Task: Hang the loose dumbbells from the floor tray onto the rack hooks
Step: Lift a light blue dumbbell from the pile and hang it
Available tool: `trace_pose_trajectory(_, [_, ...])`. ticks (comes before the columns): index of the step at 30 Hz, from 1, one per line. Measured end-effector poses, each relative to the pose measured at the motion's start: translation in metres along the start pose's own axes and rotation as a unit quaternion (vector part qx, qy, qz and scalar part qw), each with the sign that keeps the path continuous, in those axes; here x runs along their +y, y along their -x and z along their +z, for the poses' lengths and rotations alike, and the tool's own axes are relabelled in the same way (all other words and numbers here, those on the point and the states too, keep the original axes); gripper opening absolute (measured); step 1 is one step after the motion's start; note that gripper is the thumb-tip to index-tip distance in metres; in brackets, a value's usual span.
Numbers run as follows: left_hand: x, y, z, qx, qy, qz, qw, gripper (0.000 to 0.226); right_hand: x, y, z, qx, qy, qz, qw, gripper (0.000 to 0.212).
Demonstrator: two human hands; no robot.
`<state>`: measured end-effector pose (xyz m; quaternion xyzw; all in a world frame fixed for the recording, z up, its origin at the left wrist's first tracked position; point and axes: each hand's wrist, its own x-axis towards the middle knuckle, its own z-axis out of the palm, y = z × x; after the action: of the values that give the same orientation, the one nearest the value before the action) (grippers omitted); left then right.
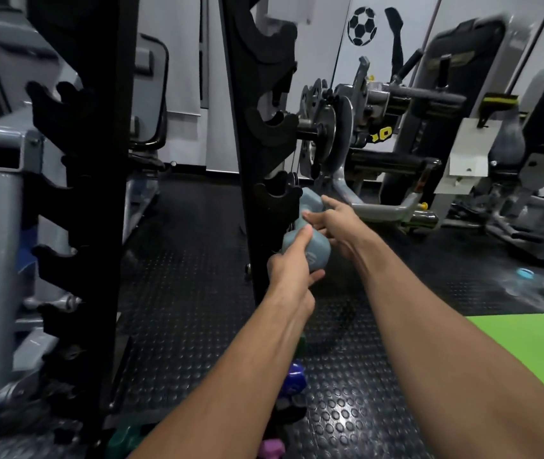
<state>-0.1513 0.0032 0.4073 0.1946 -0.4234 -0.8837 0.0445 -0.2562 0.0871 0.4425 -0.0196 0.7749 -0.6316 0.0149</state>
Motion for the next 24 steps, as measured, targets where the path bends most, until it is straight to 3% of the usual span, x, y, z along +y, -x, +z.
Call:
trace_pose_trajectory(10, [0.023,-0.005,-0.004,0.024,-0.010,0.002,1.000,0.057,-0.004,-0.018,0.025,-0.022,0.006,0.027,0.999,0.071])
trace_pose_trajectory(15, [0.019,-0.007,-0.014,0.049,0.023,-0.016,0.998,0.055,0.003,-0.006,0.042,-0.063,0.005,0.013,0.998,0.030])
trace_pose_trajectory(24, [0.017,-0.011,-0.031,0.004,-0.009,-0.023,1.000,0.053,0.013,-0.001,0.043,-0.051,0.000,0.014,0.999,0.030])
